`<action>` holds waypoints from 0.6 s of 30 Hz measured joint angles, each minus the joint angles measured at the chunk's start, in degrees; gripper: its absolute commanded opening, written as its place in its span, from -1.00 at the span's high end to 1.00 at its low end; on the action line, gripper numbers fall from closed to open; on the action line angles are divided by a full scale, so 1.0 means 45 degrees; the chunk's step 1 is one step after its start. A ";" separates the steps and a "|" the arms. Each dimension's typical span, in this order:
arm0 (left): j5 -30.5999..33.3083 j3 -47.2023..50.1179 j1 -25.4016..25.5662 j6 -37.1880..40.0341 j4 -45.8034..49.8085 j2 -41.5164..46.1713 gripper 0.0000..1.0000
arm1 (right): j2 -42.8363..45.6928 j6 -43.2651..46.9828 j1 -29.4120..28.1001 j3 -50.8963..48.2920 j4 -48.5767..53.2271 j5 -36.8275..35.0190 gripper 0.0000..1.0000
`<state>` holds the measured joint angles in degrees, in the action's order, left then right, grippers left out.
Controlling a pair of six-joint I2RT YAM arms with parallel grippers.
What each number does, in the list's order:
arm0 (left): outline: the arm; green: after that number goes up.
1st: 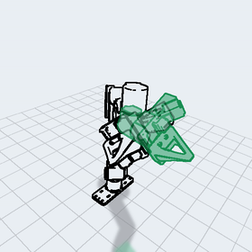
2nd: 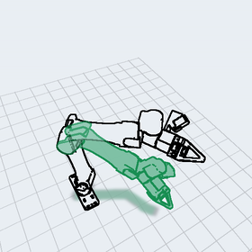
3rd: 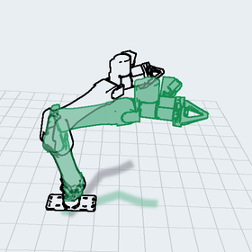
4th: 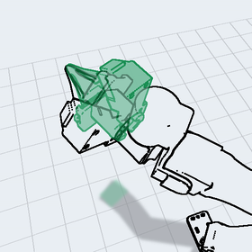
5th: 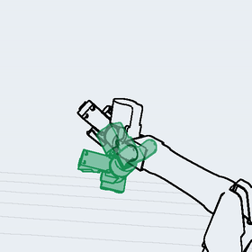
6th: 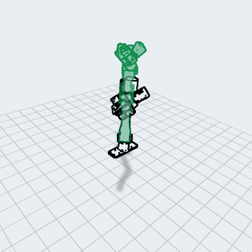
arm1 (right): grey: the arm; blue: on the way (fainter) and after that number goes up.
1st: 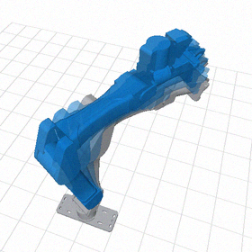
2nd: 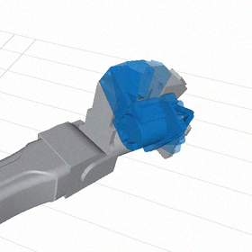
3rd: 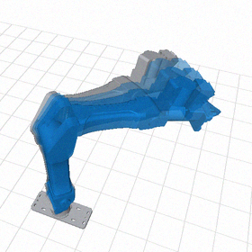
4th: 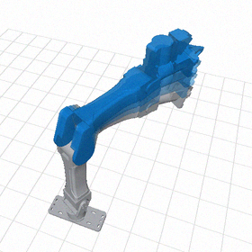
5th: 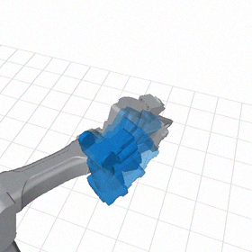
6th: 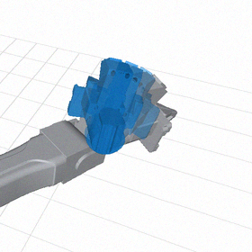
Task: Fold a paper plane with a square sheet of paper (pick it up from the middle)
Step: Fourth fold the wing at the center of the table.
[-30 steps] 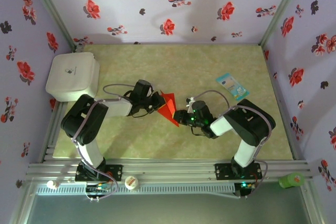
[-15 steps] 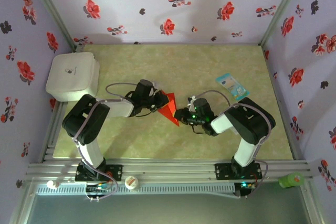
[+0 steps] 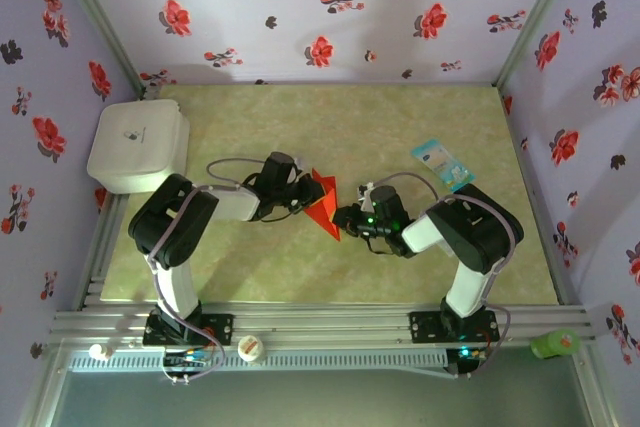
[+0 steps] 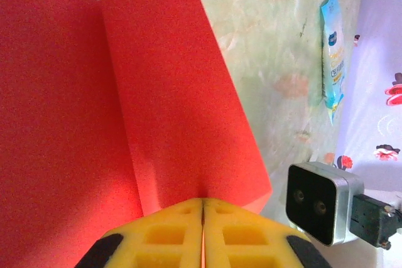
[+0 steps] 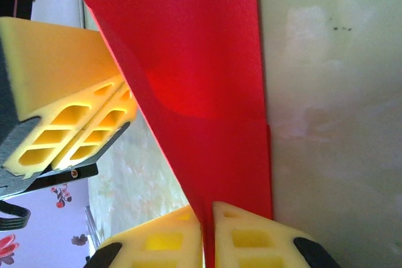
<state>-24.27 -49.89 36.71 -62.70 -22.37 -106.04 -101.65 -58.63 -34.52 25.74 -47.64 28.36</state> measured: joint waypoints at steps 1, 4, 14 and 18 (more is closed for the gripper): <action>-0.0005 -0.0024 0.0005 -0.0005 -0.0049 -0.0024 0.78 | -0.0010 -0.0029 0.0024 0.0024 0.0044 0.0049 0.77; -0.0044 -0.0058 0.0024 -0.0049 -0.0131 -0.0121 0.77 | -0.0010 -0.0044 0.0053 0.0034 0.0121 0.0092 0.81; -0.0136 -0.0277 0.0049 -0.0087 -0.0180 -0.0427 0.76 | -0.0039 -0.0136 0.0214 0.0044 0.0228 0.0287 0.89; -0.0189 -0.0316 0.0049 -0.0087 -0.0175 -0.0427 0.75 | -0.0063 -0.0233 0.0301 0.0044 0.0238 0.0403 0.90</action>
<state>-25.12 -51.31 36.93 -63.09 -23.16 -107.96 -101.93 -59.68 -33.17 25.93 -46.57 30.17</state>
